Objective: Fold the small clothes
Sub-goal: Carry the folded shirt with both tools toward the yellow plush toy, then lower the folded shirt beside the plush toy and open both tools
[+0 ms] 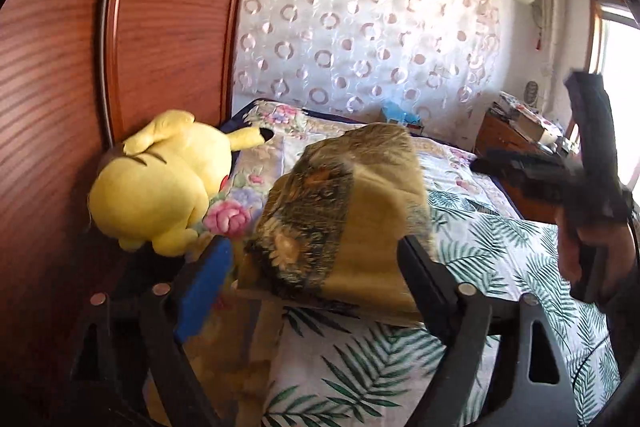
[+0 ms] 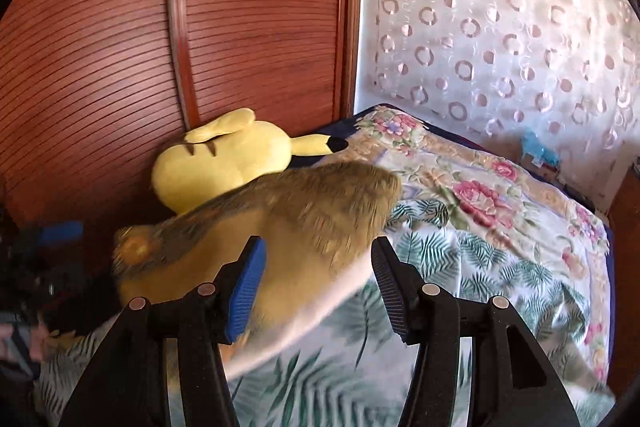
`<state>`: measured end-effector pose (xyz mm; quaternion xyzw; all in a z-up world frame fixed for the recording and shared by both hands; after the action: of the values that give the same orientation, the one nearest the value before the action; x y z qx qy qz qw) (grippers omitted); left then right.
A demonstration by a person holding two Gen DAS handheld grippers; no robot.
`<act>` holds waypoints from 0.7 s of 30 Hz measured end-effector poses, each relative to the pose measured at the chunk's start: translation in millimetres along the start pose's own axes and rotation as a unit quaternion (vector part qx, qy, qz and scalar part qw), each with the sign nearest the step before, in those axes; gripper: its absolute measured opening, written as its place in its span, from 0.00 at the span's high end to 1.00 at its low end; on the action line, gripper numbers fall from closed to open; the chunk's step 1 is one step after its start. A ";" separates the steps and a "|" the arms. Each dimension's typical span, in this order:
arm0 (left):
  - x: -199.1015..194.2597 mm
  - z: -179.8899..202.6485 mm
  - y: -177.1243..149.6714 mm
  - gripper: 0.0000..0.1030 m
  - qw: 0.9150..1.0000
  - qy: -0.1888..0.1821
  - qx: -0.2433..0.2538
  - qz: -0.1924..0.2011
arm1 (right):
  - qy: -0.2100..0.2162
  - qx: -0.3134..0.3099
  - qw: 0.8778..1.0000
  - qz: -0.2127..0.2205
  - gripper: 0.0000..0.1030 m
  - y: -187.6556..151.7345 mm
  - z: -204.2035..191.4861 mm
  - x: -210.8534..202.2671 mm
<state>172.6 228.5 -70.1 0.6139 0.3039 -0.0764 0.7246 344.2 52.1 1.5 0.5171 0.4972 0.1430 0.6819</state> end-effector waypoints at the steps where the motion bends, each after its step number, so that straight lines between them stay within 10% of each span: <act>1: -6.8 4.6 1.1 0.14 1.000 -0.004 0.004 0.005 | 0.001 0.008 1.000 0.003 0.45 -8.4 -3.1 -6.5; 9: -47.6 53.3 -3.3 0.14 0.998 -0.035 0.037 0.027 | -0.015 0.051 0.998 0.021 0.25 -73.2 -29.5 -91.8; 21: -100.7 138.8 -24.8 0.14 0.991 -0.087 0.087 0.044 | -0.137 0.095 0.981 0.096 0.24 -130.4 -69.0 -230.7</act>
<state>127.8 66.3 -28.7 0.6785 0.2045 -0.1242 0.6945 138.3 -127.9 15.3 0.6395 0.3580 0.0875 0.6747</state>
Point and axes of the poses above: each gripper's, at about its wrist camera, not at the fingertips, and x roughly the way its jaws point, z to its right, y to its top, the point moved 4 cm from there along x, roughly the way its jaws point, and after that the axes turned 11 degrees about y, right-handed, at the moved point
